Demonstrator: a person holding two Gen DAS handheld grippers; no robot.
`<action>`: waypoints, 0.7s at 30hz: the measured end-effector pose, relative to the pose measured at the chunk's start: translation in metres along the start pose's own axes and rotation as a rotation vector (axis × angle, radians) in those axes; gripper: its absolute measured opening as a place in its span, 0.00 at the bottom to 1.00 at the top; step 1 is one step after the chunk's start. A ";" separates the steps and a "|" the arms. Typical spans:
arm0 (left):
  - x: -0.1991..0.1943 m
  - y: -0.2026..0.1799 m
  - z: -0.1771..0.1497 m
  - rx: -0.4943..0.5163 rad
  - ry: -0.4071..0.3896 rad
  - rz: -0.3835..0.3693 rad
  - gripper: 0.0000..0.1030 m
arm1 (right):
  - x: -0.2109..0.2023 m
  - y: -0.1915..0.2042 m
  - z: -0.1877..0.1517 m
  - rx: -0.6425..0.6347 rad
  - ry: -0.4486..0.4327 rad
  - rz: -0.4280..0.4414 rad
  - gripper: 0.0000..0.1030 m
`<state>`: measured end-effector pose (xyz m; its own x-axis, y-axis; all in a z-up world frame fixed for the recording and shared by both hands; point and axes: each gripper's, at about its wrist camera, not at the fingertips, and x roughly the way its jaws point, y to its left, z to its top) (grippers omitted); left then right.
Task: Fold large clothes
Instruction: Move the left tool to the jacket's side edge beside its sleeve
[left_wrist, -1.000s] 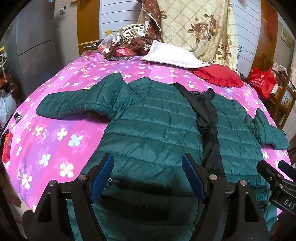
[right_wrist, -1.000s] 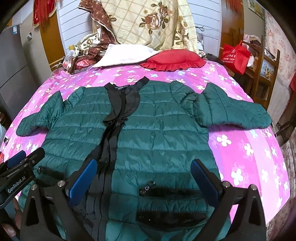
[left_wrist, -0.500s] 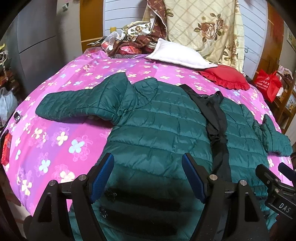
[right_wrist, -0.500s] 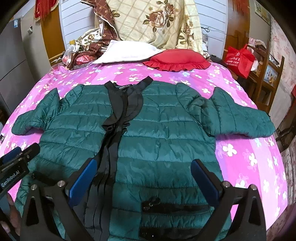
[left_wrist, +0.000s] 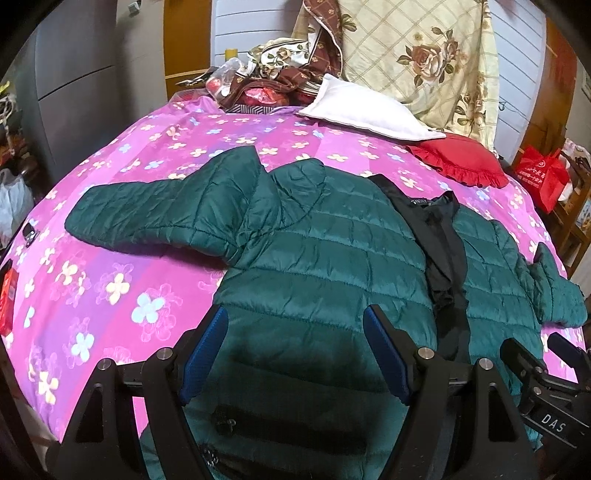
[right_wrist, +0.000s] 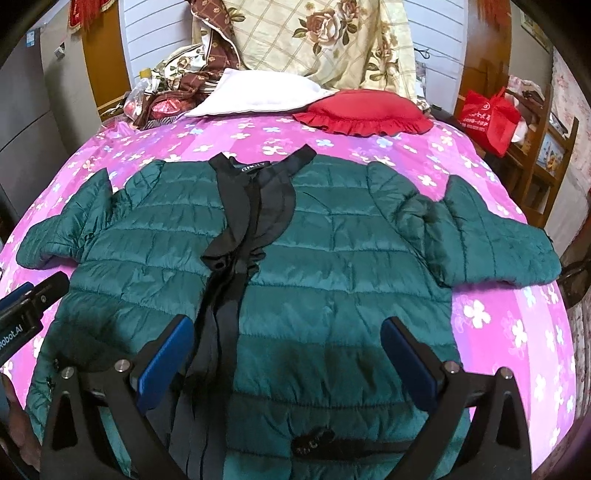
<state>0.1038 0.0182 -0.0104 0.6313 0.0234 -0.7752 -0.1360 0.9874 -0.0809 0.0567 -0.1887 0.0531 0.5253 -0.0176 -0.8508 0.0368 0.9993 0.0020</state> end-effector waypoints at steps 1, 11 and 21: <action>0.001 0.001 0.001 -0.001 -0.003 -0.001 0.54 | 0.001 0.001 0.002 -0.003 -0.002 -0.001 1.00; 0.012 0.001 0.014 -0.004 -0.007 0.000 0.54 | 0.019 0.006 0.015 0.006 0.011 0.015 1.00; 0.024 0.004 0.022 0.001 -0.007 0.020 0.54 | 0.035 0.003 0.031 0.014 0.013 0.004 1.00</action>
<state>0.1347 0.0259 -0.0155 0.6341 0.0441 -0.7720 -0.1479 0.9868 -0.0651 0.1013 -0.1871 0.0393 0.5146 -0.0136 -0.8573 0.0472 0.9988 0.0125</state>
